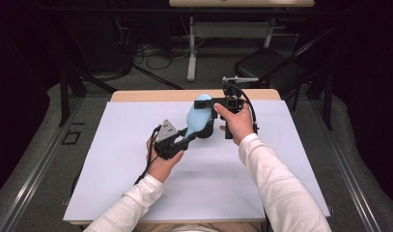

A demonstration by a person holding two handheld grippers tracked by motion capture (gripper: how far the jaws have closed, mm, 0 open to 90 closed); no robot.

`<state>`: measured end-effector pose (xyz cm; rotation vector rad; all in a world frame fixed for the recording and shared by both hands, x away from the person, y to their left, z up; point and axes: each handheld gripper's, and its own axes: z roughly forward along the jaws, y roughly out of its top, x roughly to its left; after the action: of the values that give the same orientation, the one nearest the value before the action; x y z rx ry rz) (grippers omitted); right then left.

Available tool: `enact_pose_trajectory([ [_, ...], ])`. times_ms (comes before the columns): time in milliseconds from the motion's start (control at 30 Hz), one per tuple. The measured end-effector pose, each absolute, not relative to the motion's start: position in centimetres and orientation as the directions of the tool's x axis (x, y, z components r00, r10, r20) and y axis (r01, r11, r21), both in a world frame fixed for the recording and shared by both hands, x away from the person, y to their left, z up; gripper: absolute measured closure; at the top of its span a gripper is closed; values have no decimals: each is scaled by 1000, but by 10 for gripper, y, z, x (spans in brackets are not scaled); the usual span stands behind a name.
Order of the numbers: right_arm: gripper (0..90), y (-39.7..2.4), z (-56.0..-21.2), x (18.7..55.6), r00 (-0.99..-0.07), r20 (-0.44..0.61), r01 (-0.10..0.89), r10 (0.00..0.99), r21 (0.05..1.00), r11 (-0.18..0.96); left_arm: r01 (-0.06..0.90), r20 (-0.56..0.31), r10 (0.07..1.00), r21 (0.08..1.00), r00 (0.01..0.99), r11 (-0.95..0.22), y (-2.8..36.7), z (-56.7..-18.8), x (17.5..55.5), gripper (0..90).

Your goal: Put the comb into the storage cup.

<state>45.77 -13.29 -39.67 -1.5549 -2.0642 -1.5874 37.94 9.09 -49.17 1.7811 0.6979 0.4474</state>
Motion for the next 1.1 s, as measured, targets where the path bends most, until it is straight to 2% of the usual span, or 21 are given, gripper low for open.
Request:
enact_pose_trajectory([
  [733, 503, -135, -396, 459, -451, 647, 776, 615, 624, -88, 242, -62, 647, 951, 760, -193, 91, -492, 380, 686],
  [1100, 507, -135, -397, 459, -452, 654, 778, 606, 622, -92, 260, -84, 648, 949, 757, -181, 91, -492, 381, 641],
])
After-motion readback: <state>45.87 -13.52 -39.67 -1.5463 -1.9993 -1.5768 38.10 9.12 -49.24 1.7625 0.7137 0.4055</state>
